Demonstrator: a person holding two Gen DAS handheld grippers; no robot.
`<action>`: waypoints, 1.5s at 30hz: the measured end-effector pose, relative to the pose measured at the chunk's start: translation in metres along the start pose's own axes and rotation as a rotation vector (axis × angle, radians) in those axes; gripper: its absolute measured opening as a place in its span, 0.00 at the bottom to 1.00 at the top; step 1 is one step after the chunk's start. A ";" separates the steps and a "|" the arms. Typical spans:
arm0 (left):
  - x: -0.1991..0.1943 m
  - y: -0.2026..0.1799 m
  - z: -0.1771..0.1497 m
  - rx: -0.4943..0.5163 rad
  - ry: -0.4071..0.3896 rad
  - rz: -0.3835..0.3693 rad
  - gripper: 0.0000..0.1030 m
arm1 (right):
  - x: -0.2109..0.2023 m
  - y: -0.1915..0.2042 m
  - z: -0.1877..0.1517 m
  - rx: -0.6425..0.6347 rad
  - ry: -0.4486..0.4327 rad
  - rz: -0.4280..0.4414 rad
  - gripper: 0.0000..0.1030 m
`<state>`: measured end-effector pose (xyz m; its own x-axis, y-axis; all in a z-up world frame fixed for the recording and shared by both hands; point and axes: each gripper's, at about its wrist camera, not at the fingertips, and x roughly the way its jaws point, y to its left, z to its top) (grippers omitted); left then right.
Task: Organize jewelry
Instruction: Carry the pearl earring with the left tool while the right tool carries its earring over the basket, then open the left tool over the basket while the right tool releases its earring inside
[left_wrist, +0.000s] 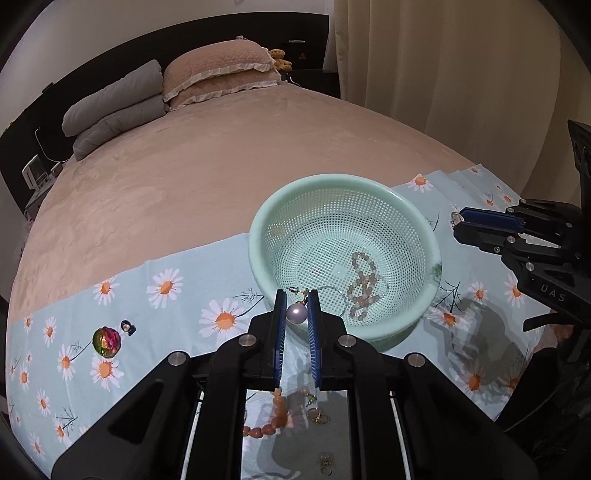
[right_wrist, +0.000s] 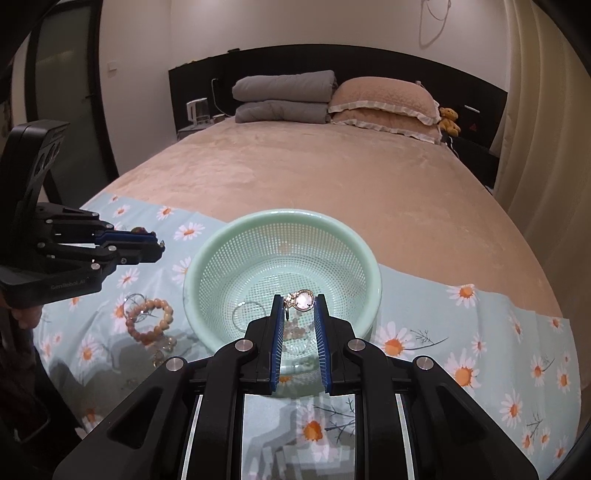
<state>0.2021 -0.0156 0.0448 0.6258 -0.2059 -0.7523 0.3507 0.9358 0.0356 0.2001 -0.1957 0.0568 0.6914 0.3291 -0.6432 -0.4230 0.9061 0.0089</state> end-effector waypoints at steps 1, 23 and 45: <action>0.005 -0.001 0.001 0.004 0.005 -0.007 0.12 | 0.003 -0.001 0.000 0.001 0.004 0.001 0.15; 0.083 -0.004 0.020 0.008 0.079 -0.107 0.12 | 0.085 -0.013 -0.002 0.007 0.121 0.047 0.15; 0.040 0.003 0.021 -0.011 0.029 -0.013 0.86 | 0.043 -0.017 0.002 0.022 0.045 -0.048 0.67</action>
<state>0.2430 -0.0267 0.0288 0.6009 -0.2098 -0.7714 0.3507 0.9363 0.0186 0.2381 -0.1965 0.0311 0.6831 0.2731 -0.6773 -0.3764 0.9265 -0.0060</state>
